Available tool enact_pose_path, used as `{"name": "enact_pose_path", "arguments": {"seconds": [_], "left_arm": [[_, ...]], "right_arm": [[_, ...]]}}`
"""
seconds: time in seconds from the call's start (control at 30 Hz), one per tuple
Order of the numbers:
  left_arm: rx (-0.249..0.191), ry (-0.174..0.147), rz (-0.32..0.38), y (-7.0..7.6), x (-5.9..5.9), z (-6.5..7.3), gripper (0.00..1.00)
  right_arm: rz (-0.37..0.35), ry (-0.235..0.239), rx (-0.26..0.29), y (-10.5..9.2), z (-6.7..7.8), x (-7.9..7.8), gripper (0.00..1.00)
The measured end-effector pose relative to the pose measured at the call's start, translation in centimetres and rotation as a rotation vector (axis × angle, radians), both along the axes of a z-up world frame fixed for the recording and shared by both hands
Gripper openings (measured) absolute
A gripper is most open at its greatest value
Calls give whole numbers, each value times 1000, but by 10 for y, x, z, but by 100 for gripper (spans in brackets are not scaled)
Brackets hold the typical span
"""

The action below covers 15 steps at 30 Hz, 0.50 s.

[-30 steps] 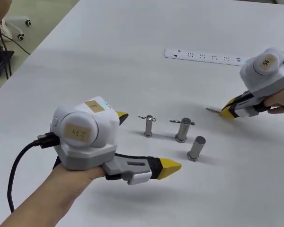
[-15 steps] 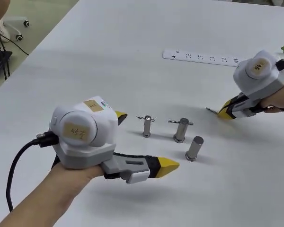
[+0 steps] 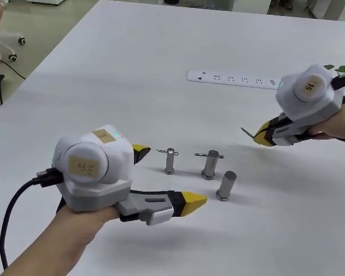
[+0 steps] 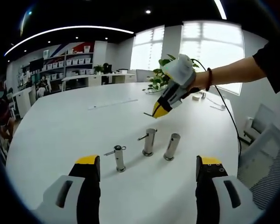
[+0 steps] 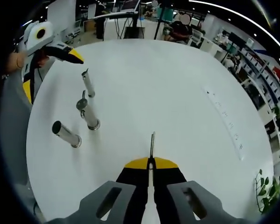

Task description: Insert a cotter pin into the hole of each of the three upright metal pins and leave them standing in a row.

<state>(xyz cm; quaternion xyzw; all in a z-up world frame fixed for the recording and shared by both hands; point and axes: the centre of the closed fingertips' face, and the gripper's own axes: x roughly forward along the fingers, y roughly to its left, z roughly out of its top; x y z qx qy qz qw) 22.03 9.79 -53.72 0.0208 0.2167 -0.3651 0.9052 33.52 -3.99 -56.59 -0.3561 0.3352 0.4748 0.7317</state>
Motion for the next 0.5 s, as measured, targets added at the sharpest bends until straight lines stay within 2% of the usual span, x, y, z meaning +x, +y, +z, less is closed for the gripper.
{"name": "enact_pose_path", "arguments": {"seconds": [0.2, 0.5], "left_arm": [[-13, -1, -19, -5, -3, 2, 78], [-21, 17, -51, -14, -5, 9, 67]], "right_arm": [[37, -29, 36, 12, 16, -16, 0], [102, -72, 77, 33, 37, -39, 0]]}}
